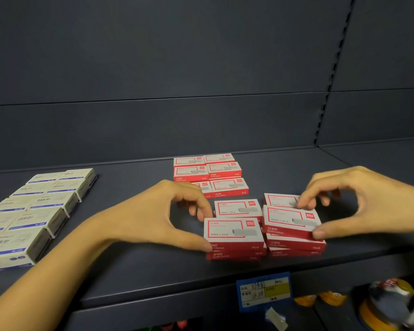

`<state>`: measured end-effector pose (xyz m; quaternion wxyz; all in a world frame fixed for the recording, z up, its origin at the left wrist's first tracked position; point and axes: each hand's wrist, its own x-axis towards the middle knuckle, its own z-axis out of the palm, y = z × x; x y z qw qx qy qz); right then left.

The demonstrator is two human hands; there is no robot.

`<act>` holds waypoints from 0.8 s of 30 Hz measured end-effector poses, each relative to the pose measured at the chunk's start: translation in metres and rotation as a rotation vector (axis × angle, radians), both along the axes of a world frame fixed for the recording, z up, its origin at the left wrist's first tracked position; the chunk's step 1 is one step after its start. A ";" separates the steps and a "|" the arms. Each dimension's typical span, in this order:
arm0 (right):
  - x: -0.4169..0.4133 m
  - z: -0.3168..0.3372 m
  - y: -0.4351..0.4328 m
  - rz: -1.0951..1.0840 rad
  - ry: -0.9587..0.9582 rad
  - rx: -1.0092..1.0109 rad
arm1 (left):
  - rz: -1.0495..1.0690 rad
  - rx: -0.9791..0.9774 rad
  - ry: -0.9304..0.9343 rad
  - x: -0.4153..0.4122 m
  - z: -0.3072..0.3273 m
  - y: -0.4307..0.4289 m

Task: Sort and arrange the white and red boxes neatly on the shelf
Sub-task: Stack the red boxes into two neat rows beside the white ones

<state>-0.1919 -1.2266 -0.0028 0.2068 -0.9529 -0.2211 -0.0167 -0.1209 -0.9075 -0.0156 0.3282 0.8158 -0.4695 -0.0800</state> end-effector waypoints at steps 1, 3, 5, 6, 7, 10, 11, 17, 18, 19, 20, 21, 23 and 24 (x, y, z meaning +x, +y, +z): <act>0.000 0.000 0.000 0.004 -0.002 -0.003 | 0.002 -0.003 -0.009 0.000 -0.001 -0.001; -0.001 0.000 0.001 0.012 -0.007 0.001 | 0.013 -0.012 -0.032 0.001 -0.001 -0.001; 0.000 -0.001 0.002 0.020 -0.016 -0.002 | 0.034 -0.042 -0.059 0.002 0.000 -0.001; 0.000 -0.001 0.003 0.027 -0.026 -0.012 | 0.048 -0.062 -0.078 0.002 0.002 0.000; 0.001 -0.001 0.003 0.033 -0.035 -0.025 | 0.067 -0.084 -0.105 0.003 0.003 0.001; 0.006 0.000 0.003 0.035 -0.061 -0.044 | 0.174 -0.157 -0.186 0.008 0.004 0.006; 0.008 0.001 0.004 0.035 -0.069 -0.039 | 0.220 -0.179 -0.200 0.011 0.004 0.008; 0.038 0.010 0.017 0.027 -0.113 0.105 | 0.455 -0.199 -0.241 0.031 0.001 0.016; 0.044 0.011 0.020 0.022 -0.105 0.130 | 0.467 -0.193 -0.241 0.034 0.000 0.017; 0.051 0.011 0.024 0.016 -0.095 0.146 | 0.476 -0.187 -0.238 0.036 -0.002 0.018; 0.058 0.010 0.027 0.012 -0.088 0.153 | 0.482 -0.182 -0.231 0.038 -0.003 0.018; 0.065 0.009 0.030 0.008 -0.082 0.154 | 0.487 -0.180 -0.219 0.040 -0.004 0.018; 0.080 0.006 0.036 -0.002 -0.070 0.153 | 0.491 -0.182 -0.176 0.045 -0.008 0.018; 0.087 0.003 0.038 -0.006 -0.067 0.150 | 0.491 -0.179 -0.150 0.046 -0.010 0.018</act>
